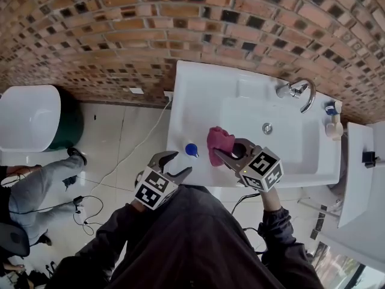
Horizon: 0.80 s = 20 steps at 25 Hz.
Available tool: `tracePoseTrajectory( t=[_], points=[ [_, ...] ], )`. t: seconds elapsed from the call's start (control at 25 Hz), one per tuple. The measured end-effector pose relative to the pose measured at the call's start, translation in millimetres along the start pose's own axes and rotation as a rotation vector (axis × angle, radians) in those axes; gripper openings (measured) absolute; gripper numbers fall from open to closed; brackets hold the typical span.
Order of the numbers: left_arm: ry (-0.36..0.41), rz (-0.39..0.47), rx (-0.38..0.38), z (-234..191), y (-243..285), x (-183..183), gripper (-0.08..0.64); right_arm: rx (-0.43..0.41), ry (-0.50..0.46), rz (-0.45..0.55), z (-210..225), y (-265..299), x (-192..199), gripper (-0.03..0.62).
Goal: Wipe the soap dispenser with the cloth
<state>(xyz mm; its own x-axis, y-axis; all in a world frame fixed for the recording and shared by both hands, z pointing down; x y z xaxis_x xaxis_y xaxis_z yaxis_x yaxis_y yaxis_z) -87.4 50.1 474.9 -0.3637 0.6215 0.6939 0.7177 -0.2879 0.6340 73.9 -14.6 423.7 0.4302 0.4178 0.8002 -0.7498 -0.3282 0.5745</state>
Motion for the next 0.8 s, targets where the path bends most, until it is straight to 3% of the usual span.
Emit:
tracePoseTrajectory(
  t=[0.2, 0.48, 0.64, 0.8],
  points=[
    [0.024, -0.064, 0.027, 0, 19, -7, 0.302, -0.143, -0.030, -0.105, 0, 36, 7, 0.057],
    [0.035, -0.105, 0.045, 4, 29, -9, 0.302, -0.305, 0.223, -0.204, 3, 83, 38, 0.057],
    [0.027, -0.107, 0.038, 3, 29, -10, 0.302, -0.345, 0.344, -0.231, 14, 95, 58, 0.057],
    [0.019, -0.104, 0.029, 1, 30, -10, 0.302, -0.332, 0.335, -0.310, 14, 116, 83, 0.057]
  ],
)
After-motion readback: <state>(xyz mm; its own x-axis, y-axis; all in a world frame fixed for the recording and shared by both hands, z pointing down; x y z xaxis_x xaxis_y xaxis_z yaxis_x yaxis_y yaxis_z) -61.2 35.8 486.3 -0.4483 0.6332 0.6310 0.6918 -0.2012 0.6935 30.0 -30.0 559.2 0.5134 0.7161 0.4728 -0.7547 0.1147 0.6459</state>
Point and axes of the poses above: the fingertips, and each gripper's own axes: y forward along the fingers, z to its right, x out of its underside, the point moved 6 cm from there along -y, backward along the fingers, and after that the axes turned 8 degrees about x, right-handed, at the moved point
